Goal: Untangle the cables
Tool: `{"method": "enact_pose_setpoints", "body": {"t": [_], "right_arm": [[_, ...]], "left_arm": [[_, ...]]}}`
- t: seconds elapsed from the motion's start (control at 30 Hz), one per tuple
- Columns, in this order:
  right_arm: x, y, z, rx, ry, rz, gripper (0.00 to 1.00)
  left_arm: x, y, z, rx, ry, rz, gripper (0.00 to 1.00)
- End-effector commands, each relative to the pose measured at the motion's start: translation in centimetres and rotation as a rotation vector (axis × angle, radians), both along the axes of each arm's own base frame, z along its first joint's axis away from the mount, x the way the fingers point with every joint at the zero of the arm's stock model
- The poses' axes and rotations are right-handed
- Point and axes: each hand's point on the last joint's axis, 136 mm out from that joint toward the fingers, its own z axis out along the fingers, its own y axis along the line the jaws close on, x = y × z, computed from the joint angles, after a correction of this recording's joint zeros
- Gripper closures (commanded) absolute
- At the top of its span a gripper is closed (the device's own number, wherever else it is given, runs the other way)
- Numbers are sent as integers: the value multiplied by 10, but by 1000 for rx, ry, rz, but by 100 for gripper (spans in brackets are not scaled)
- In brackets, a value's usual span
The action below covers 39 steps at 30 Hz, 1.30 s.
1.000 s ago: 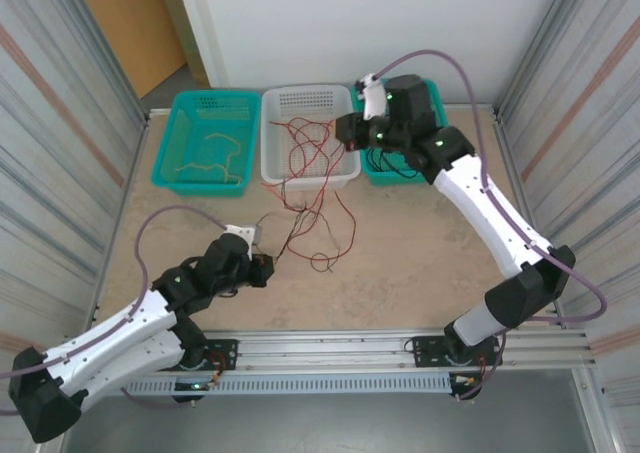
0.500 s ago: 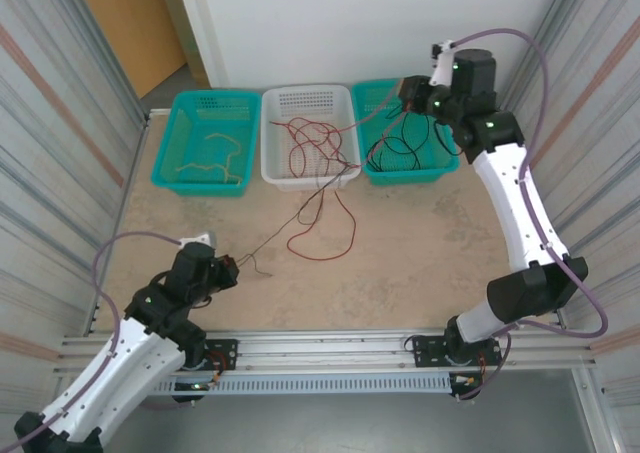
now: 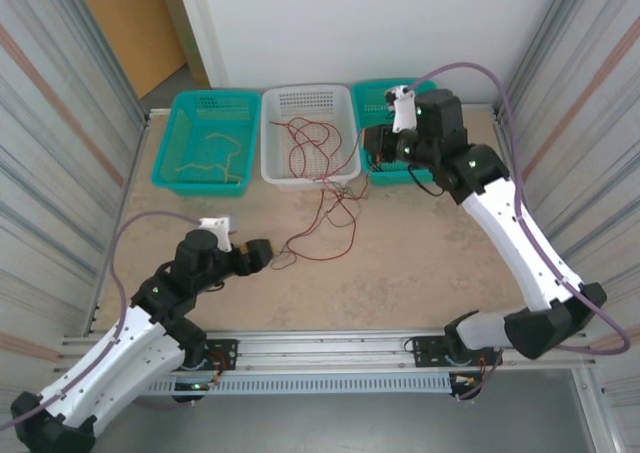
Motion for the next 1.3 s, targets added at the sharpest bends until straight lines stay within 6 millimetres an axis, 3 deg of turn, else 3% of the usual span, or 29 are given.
{"method": "enact_pose_setpoints", "body": {"t": [0.0, 0.1, 0.2, 0.33, 0.4, 0.47, 0.53, 0.6, 0.7, 0.77, 0.83, 0.9, 1.0, 1.1, 1.27], "right_arm": [[-22, 14, 30, 101, -63, 47, 100], [-38, 29, 34, 116, -67, 74, 100], [-54, 45, 35, 121, -71, 103, 100], [-72, 57, 40, 120, -89, 132, 100], [-79, 57, 45, 116, -106, 132, 100], [-81, 50, 49, 100, -126, 112, 100], [-80, 39, 52, 72, -144, 78, 100], [-76, 25, 54, 39, -158, 35, 100], [-70, 1, 58, 39, -161, -20, 100], [-70, -13, 64, 69, -164, -39, 100], [-69, -27, 69, 88, -170, -67, 100], [-68, -36, 73, 112, -169, -79, 100], [-66, -38, 75, 143, -160, -75, 100], [-60, -35, 76, 149, -156, -74, 100], [-24, -25, 81, 171, -170, -131, 100]], "left_arm": [[0, -45, 90, -153, -328, -167, 1], [-1, -72, 109, -200, -404, -224, 1], [9, -90, 111, -187, -432, -196, 1], [39, -79, 93, -67, -382, -6, 1], [47, -74, 86, -30, -362, 46, 12], [53, -63, 74, 4, -313, 121, 31], [54, -52, 61, 36, -274, 170, 41], [52, -39, 48, 83, -240, 209, 44], [48, -4, 23, 196, -171, 320, 46], [47, 16, 5, 201, -113, 359, 62], [47, 25, -8, 149, -48, 369, 85], [48, 25, -14, 95, -19, 351, 87], [48, 18, -10, 68, -32, 314, 100], [49, 13, -12, 85, -16, 292, 100], [44, 3, -13, 47, -4, 238, 100]]}}
